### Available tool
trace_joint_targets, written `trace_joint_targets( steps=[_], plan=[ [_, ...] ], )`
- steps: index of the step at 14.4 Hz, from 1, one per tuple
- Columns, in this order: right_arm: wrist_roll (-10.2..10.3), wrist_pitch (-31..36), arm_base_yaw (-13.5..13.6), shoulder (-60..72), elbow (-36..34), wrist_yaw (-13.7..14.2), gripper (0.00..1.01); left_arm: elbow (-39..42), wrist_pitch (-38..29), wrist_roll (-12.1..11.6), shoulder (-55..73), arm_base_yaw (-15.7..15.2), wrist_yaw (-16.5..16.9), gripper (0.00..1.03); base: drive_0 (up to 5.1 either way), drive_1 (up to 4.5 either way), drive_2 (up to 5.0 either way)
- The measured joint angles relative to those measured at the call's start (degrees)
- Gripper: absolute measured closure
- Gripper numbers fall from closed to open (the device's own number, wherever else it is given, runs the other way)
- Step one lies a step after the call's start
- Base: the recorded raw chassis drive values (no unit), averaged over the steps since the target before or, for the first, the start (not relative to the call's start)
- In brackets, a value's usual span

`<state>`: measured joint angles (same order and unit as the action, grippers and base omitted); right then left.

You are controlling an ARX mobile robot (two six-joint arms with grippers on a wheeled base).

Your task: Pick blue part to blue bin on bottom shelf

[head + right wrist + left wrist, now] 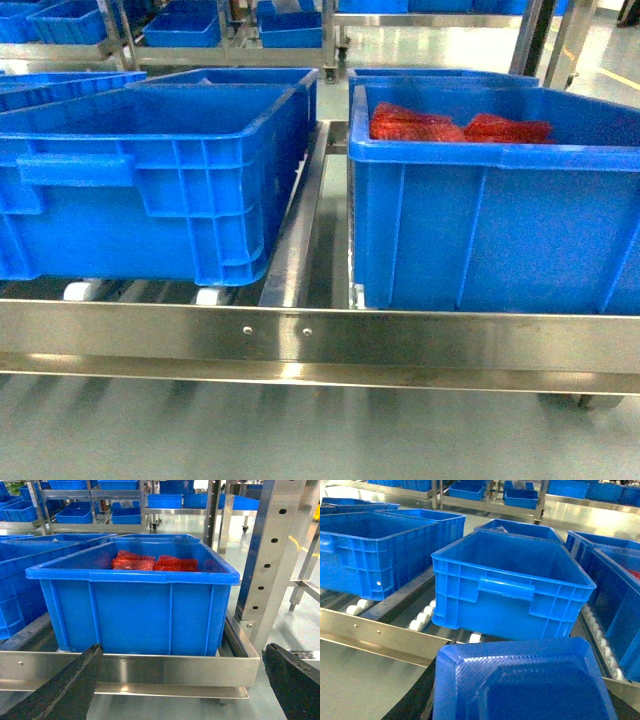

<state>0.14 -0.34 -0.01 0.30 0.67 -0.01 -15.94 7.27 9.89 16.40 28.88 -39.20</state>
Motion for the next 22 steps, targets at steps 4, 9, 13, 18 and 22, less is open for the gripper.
trace_joint_targets(
  steps=[4,9,13,18,22],
  plan=[
    [0.0,0.3,0.0,0.0,0.0,0.0,0.03,0.0,-0.1,0.0,0.0,0.0,0.0,0.59,0.0,0.94,-1.0],
    [0.0,0.0,0.0,0.0,0.0,0.0,0.03,0.0,0.0,0.0,0.0,0.0,0.0,0.59,-0.1,3.92,-4.1],
    [0.0,-0.1,0.0,0.0,0.0,0.0,0.03,0.0,0.0,0.0,0.0,0.0,0.0,0.59,-0.1,3.92,-4.0],
    [0.0,0.0,0.0,0.0,0.0,0.0,0.03,0.0,0.0,0.0,0.0,0.0,0.0,0.59,-0.1,3.92,-4.0],
    [0.0,0.0,0.0,0.0,0.0,0.0,0.03,0.0,0.1,0.0,0.2,0.0,0.0,0.59,-0.1,3.92,-4.0]
  ],
)
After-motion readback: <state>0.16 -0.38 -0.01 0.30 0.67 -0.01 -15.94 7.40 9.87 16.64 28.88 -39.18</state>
